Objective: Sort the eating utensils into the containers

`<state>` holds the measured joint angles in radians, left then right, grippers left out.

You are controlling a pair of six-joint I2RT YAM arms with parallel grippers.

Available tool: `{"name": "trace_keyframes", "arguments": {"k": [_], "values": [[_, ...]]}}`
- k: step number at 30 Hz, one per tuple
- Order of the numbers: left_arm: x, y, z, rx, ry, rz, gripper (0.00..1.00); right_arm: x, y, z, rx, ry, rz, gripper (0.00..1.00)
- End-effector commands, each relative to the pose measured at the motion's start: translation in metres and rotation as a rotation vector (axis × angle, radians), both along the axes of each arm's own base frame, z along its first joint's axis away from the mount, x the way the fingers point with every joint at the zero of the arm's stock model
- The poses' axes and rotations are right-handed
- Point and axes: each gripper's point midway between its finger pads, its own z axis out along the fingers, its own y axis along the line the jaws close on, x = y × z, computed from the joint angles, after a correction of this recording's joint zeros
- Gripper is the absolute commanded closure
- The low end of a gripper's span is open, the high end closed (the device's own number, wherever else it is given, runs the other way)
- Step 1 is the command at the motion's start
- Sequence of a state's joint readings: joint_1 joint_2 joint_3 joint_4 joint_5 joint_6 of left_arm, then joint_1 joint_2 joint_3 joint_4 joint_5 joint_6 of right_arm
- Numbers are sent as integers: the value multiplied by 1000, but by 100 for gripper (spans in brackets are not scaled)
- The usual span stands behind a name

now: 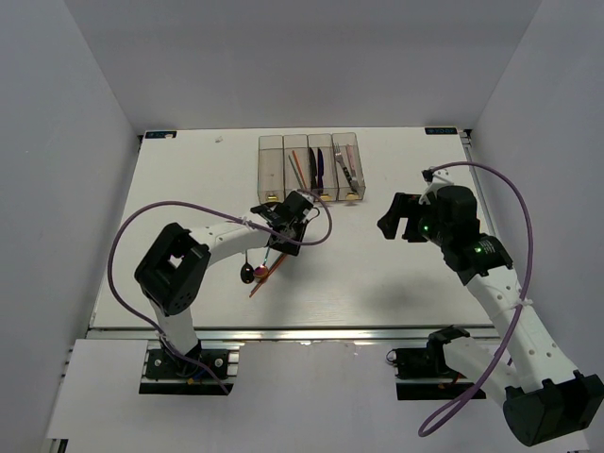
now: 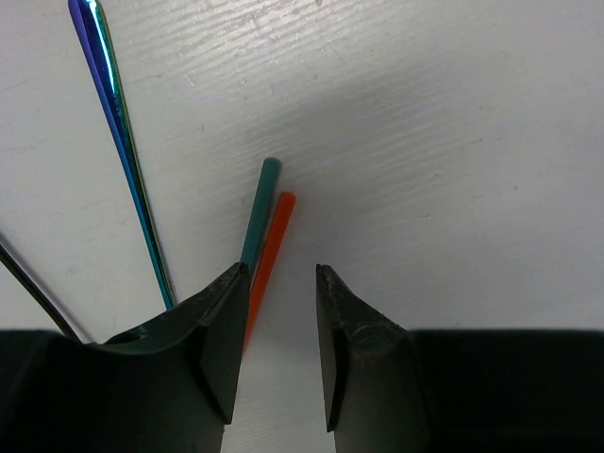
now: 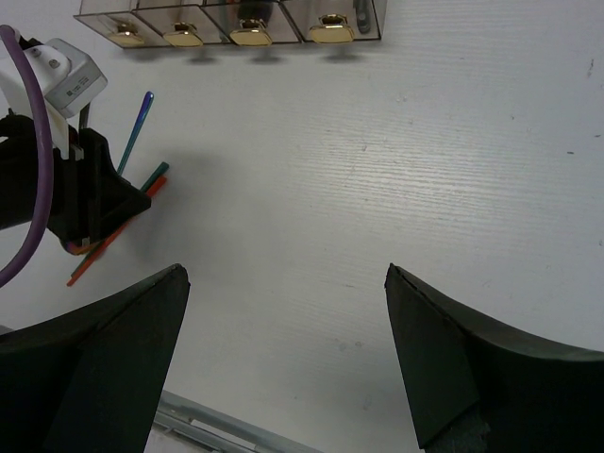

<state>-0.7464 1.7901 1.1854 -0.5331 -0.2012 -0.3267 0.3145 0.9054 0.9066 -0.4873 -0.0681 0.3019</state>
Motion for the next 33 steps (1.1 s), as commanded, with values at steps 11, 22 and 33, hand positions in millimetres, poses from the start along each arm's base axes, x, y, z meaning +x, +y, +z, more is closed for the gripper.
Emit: {"name": "trace_keyframes", "arguments": {"k": [11, 22, 33], "values": [[-4, 2, -16, 12, 23, 11, 55, 4, 4, 6, 9, -34, 18, 11], [-7, 0, -31, 26, 55, 2, 56, 5, 4, 9, 10, -37, 18, 11], [-23, 7, -54, 35, 120, 22, 62, 5, 6, 13, 15, -43, 23, 11]]}}
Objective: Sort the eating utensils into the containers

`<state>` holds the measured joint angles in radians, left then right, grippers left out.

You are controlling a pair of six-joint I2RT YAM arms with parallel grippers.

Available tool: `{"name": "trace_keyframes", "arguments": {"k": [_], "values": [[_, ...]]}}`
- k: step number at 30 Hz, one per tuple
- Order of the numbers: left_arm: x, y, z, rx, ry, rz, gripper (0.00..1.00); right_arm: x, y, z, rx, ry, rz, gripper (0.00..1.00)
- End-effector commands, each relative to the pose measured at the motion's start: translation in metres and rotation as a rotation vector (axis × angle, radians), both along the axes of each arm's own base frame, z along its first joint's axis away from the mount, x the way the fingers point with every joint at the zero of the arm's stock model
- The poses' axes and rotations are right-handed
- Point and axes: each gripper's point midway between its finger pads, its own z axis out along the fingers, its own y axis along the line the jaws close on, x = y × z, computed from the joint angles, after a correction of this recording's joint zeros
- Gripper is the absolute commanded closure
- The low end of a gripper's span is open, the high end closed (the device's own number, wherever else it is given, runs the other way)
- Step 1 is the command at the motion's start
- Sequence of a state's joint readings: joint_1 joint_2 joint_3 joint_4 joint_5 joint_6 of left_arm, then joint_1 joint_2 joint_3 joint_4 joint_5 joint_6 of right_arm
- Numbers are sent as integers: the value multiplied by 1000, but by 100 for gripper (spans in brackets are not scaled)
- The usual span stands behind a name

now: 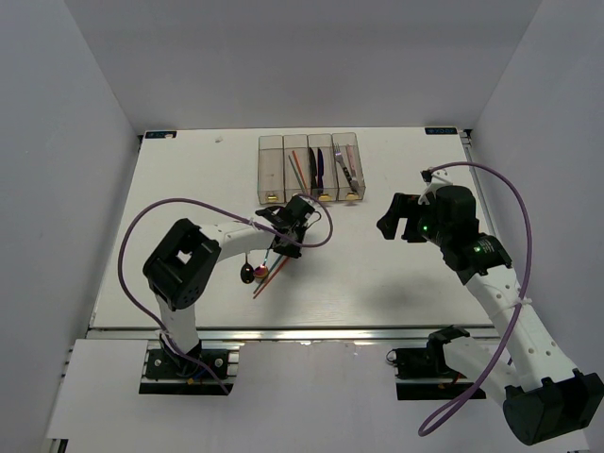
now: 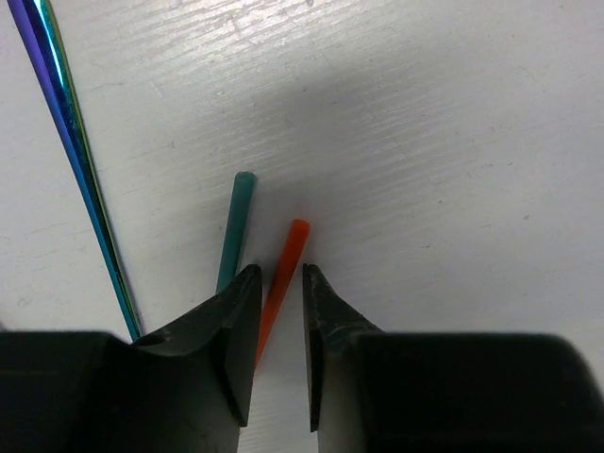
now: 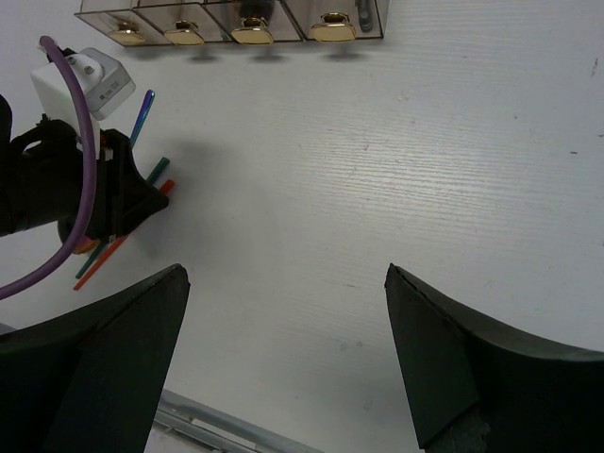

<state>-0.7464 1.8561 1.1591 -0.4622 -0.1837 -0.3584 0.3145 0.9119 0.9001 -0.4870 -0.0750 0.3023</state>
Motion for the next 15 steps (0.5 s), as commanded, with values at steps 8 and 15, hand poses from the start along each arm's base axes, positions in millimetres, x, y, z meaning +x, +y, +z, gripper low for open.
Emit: {"name": "trace_keyframes", "arguments": {"k": [8, 15], "values": [[-38, -9, -20, -9, 117, -22, 100, 4, 5, 20, 20, -61, 19, 11], [-22, -50, 39, -143, 25, -17, 100, 5, 0, 26, 6, -76, -2, 11]]}}
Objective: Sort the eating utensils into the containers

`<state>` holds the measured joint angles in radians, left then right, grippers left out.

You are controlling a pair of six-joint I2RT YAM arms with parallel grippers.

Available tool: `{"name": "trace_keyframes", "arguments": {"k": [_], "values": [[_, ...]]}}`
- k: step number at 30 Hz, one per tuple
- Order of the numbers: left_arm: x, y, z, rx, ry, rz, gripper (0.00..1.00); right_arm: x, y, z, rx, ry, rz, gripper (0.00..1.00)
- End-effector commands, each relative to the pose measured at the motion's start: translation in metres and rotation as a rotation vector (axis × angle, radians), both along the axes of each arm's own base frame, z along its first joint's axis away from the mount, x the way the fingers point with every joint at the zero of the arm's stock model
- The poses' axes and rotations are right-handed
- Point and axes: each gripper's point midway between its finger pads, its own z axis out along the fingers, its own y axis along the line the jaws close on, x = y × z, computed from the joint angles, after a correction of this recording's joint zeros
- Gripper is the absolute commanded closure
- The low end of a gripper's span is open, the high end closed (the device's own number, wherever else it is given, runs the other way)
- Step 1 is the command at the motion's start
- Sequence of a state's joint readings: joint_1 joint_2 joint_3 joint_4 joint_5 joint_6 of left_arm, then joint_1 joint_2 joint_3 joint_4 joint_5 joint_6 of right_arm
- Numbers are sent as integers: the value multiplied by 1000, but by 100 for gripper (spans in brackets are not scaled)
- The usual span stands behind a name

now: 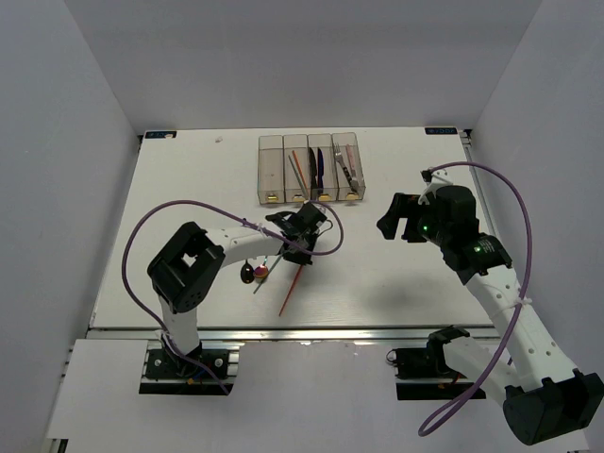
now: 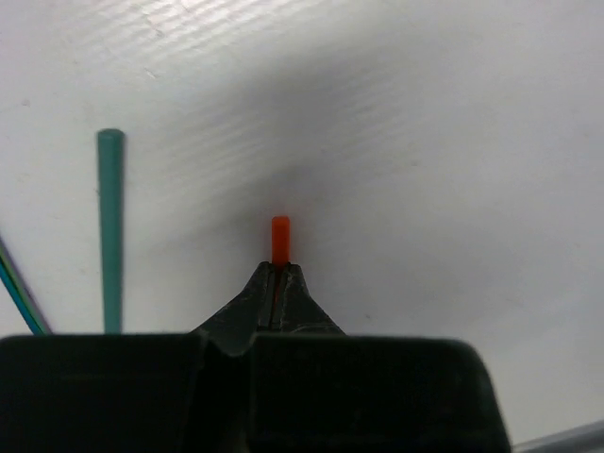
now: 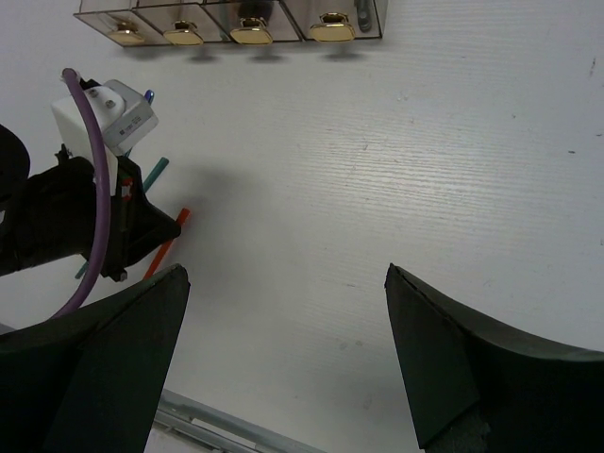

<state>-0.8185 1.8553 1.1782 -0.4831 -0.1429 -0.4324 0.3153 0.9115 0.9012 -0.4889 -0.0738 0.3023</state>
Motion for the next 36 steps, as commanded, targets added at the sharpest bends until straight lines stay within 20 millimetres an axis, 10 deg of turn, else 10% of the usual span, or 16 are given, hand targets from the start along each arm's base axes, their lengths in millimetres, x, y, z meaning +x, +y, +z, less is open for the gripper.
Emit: {"name": "trace_keyframes", "arguments": {"k": [1, 6, 10, 20, 32, 36], "values": [[9, -26, 52, -120, -45, 28, 100, 6, -2, 28, 3, -81, -8, 11], [79, -21, 139, -138, -260, 224, 100, 8, -4, 40, 10, -106, -29, 11], [175, 6, 216, -257, -439, 436, 100, 9, -3, 38, 12, -99, -29, 11], [312, 2, 293, -410, -832, 444, 100, 14, -4, 28, -25, -75, -26, 11], [336, 15, 231, -271, -852, 400, 100, 14, -3, 22, -27, -68, -21, 11], [332, 16, 215, -255, -816, 401, 63, 15, -4, 20, -30, -62, -23, 11]]}}
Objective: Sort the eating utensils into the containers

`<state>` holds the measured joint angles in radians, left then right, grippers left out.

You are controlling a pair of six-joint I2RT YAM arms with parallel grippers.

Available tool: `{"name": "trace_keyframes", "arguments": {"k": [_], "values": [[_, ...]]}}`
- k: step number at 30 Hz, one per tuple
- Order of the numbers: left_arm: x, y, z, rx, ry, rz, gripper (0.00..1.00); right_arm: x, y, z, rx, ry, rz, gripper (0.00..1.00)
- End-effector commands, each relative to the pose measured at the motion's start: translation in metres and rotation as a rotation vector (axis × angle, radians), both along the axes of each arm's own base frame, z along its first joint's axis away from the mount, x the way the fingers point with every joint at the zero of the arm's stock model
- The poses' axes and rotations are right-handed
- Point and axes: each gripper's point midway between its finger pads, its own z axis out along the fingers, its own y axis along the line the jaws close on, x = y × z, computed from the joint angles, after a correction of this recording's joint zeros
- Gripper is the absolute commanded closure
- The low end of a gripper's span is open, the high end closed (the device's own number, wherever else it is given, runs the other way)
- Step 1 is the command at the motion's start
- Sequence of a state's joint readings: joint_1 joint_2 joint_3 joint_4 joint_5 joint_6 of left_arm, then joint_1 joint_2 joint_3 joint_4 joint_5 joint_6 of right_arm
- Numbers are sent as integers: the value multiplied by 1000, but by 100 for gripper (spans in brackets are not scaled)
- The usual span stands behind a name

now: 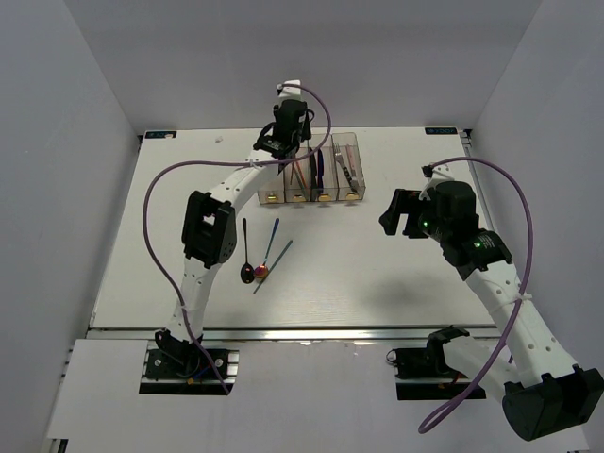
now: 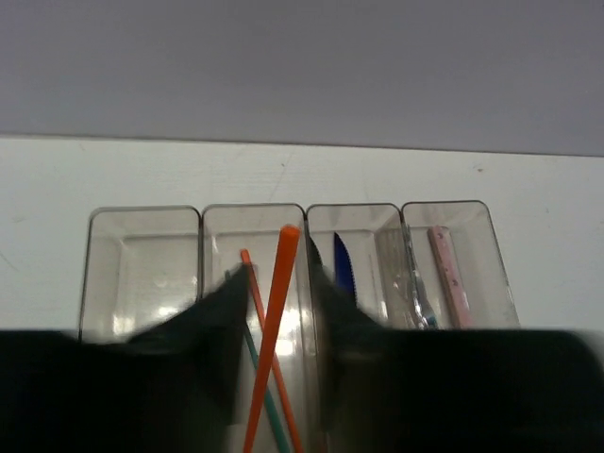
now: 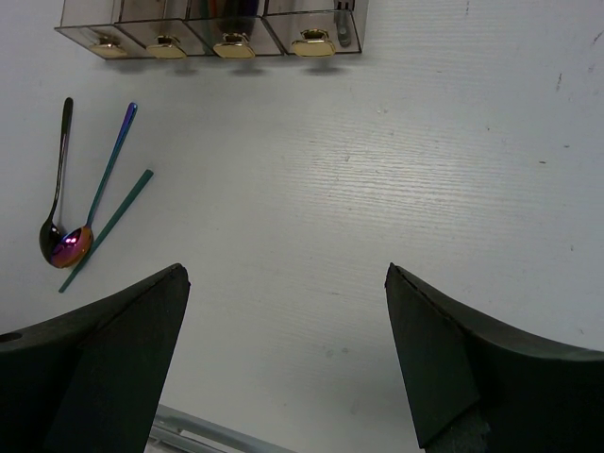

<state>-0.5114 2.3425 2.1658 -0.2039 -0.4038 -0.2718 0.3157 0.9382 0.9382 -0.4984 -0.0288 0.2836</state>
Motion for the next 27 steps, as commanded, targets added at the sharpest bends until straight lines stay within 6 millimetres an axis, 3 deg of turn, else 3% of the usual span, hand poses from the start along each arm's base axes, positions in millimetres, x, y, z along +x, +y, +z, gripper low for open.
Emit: {"name": "trace_keyframes", "arguments": {"k": [1, 3, 5, 6, 8, 10, 11, 12, 13, 14, 17, 18, 20, 21, 23, 24, 27], "values": [[-5, 8, 19, -19, -36, 11, 43, 6, 2, 14, 5, -46, 6, 11], [-12, 10, 12, -16, -15, 4, 28, 6, 3, 14, 6, -44, 10, 11], [-18, 10, 19, -21, -14, -11, 24, 6, 4, 15, 7, -42, 12, 11], [-25, 10, 37, -31, -33, -35, 23, 6, 4, 17, 9, -46, 12, 11], [-36, 12, 47, -24, -24, -61, 21, 6, 4, 20, 12, -53, 12, 11], [-60, 14, 70, -38, 1, -107, 20, 6, 4, 22, 15, -55, 12, 11], [-73, 15, 59, -53, 49, -108, 11, 5, 5, 22, 17, -56, 16, 11], [-89, 19, 51, -45, 103, -111, 10, 5, 5, 22, 19, -56, 19, 11], [-107, 21, 66, -64, 98, -132, 8, 5, 6, 22, 20, -55, 20, 11], [-129, 18, 35, -35, 176, -168, 8, 4, 6, 22, 22, -53, 24, 11], [-177, 18, 10, 75, 254, -249, 12, 2, 9, 19, 25, -42, 40, 11], [-196, 24, -22, 133, 328, -265, 13, 1, 9, 17, 25, -38, 41, 11], [-221, 18, -39, 181, 378, -347, 24, -1, 10, 15, 27, -35, 48, 11], [-236, 20, -58, 204, 423, -373, 29, -2, 9, 14, 26, -33, 48, 11], [-256, 13, -68, 217, 451, -443, 33, -2, 9, 14, 25, -35, 45, 11], [-265, 16, -82, 236, 475, -445, 34, -3, 9, 14, 25, -35, 47, 11], [-275, 23, -106, 284, 551, -414, 39, -3, 11, 14, 30, -32, 54, 11]]}}
